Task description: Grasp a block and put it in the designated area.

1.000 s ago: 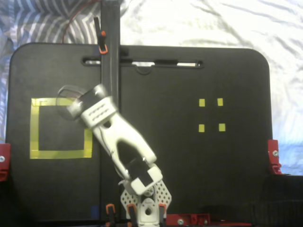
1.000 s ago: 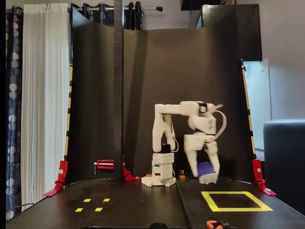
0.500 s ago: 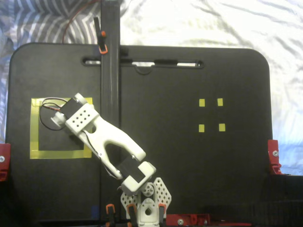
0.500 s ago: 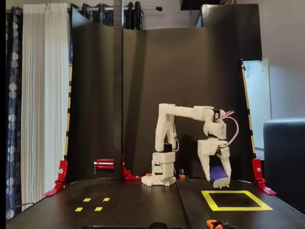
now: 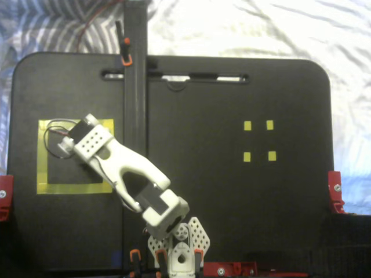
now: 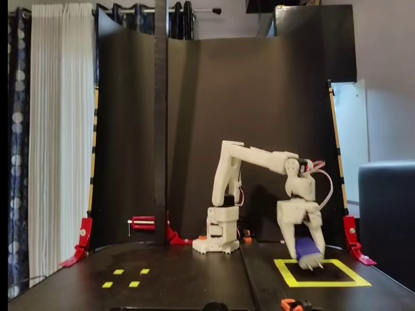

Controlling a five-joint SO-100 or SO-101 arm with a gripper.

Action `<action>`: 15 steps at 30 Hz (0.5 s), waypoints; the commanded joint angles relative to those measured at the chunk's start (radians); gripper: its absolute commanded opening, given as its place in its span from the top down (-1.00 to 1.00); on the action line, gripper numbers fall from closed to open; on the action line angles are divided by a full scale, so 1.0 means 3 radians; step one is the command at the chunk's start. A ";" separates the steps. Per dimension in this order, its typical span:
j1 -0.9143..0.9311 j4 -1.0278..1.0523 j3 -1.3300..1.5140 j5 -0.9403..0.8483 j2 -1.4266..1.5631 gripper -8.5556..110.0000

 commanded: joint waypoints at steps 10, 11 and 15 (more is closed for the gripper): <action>-0.0138 -0.0077 -0.0036 0.0087 -0.0205 0.47; -0.0148 -0.0082 -0.0036 0.0087 -0.0240 0.47; -0.0169 -0.0092 -0.0031 0.0087 -0.0348 0.47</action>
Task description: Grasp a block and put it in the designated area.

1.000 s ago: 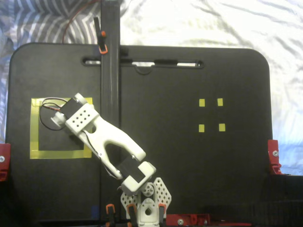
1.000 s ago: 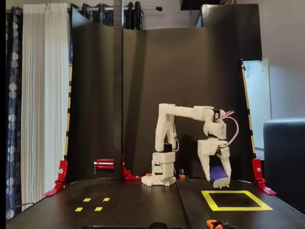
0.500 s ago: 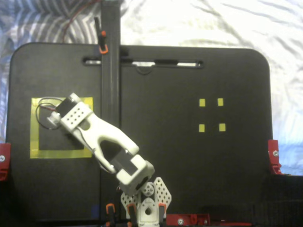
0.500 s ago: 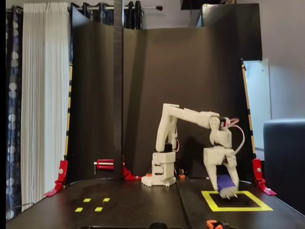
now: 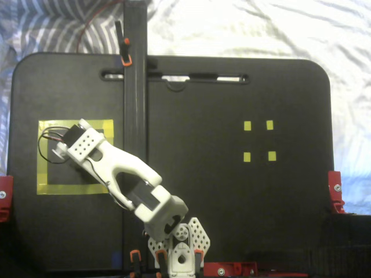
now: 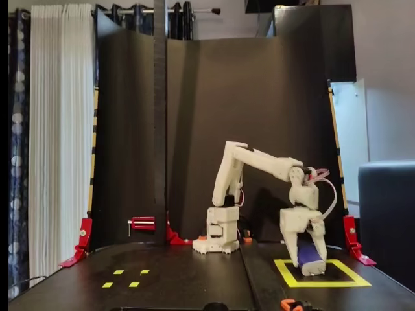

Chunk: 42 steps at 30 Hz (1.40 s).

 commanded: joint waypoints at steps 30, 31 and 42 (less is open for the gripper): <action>0.0000 -0.0051 -0.0031 0.0005 -0.0118 0.18; 0.0000 -0.0051 -0.0031 0.0005 -0.0112 0.17; 0.0005 -0.0026 -0.0031 -0.0015 -0.0072 0.16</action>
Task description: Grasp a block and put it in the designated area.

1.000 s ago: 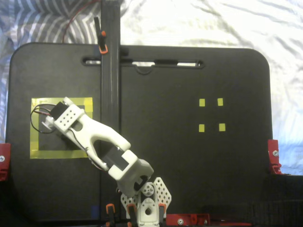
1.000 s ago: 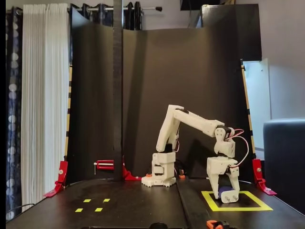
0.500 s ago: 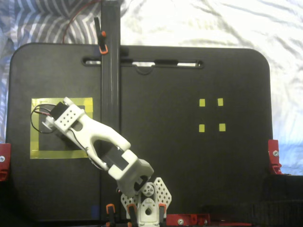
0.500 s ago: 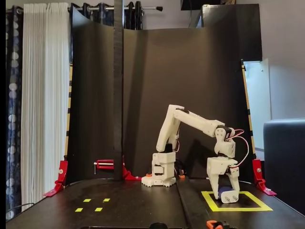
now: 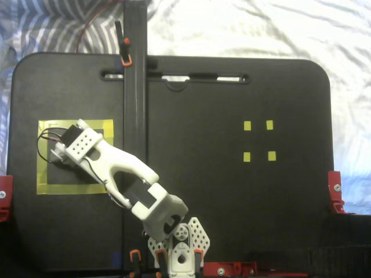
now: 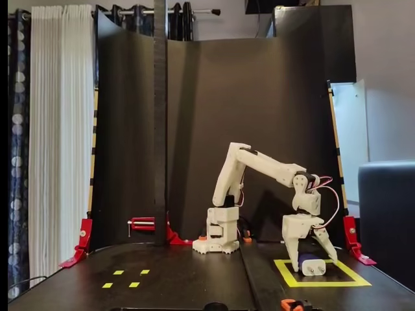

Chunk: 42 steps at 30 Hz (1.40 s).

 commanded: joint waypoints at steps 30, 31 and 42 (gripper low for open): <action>0.0159 0.1135 -0.0353 -0.0031 0.1350 0.35; 0.0164 0.1120 -0.0353 -0.0031 0.1350 0.42; 0.0205 0.1058 -0.0363 -0.0020 0.1345 0.86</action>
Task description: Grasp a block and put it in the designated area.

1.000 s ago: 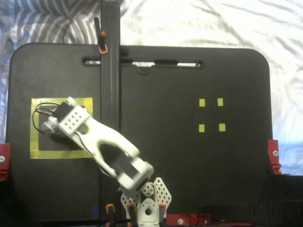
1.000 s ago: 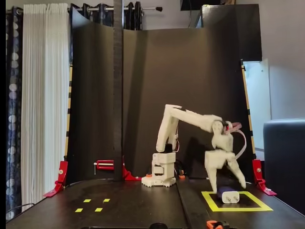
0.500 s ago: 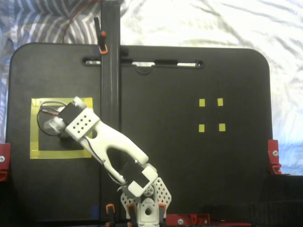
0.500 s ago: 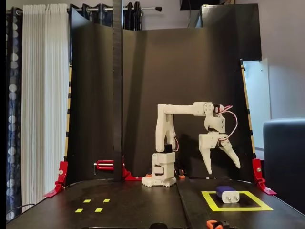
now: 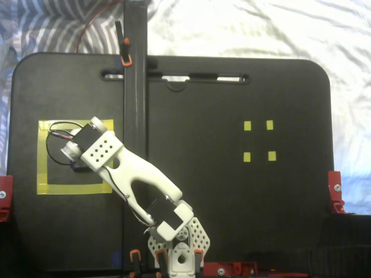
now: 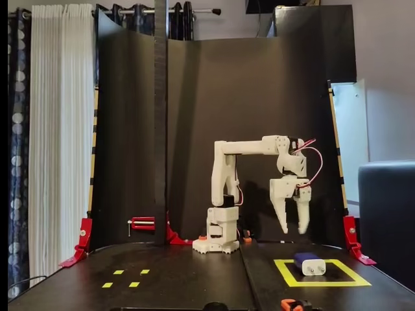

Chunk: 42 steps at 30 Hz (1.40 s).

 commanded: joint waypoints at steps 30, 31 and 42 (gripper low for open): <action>0.2434 -0.1616 0.0143 0.0189 0.1365 0.86; 0.2490 -0.1774 0.0256 0.0245 0.1447 0.86; 0.2833 -0.3462 0.1519 0.1289 0.2260 0.86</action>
